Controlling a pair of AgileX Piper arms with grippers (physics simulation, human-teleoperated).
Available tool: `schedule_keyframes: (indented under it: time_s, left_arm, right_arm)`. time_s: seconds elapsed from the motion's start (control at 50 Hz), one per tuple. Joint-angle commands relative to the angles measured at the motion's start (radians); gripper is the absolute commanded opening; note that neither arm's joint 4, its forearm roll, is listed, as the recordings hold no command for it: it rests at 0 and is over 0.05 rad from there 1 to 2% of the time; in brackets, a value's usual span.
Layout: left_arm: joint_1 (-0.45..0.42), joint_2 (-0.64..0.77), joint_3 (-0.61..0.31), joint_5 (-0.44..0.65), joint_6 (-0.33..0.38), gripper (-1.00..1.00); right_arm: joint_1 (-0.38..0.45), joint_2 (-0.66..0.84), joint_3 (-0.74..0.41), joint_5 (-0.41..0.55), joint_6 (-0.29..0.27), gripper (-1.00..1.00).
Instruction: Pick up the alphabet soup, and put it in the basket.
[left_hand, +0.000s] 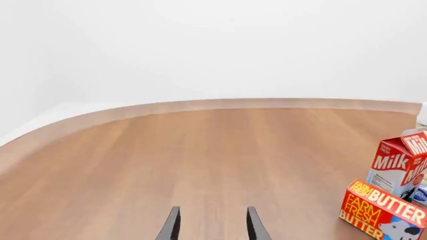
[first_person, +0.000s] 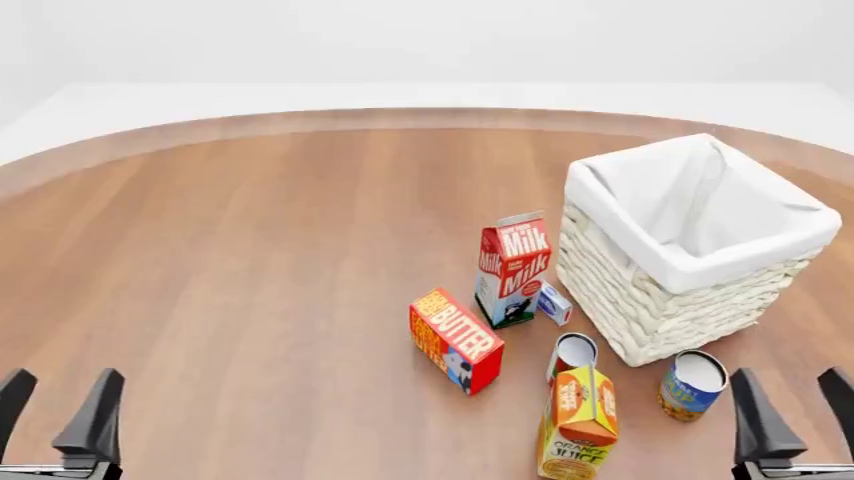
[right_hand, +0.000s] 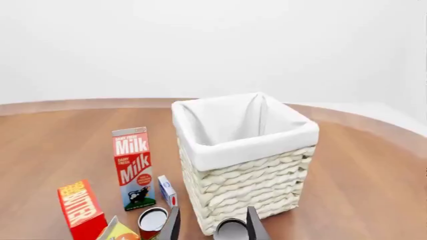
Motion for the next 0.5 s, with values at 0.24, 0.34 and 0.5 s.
schedule_keyframes:
  time_s: [0.24, 0.34, 0.5]
  left_arm:
    - [0.0, 0.0, 0.0, 0.0, 0.0, 1.0]
    - [0.0, 0.0, 0.0, 0.0, 0.0, 1.0]
    - [0.0, 0.0, 0.0, 0.0, 0.0, 1.0]
  right_arm:
    - [0.009, 0.019, -0.058, 0.051, -0.032, 1.0]
    - [0.012, 0.031, -0.09, 0.076, -0.046, 1.0]
    - [0.014, 0.023, -0.147, 0.15, -0.067, 1.0]
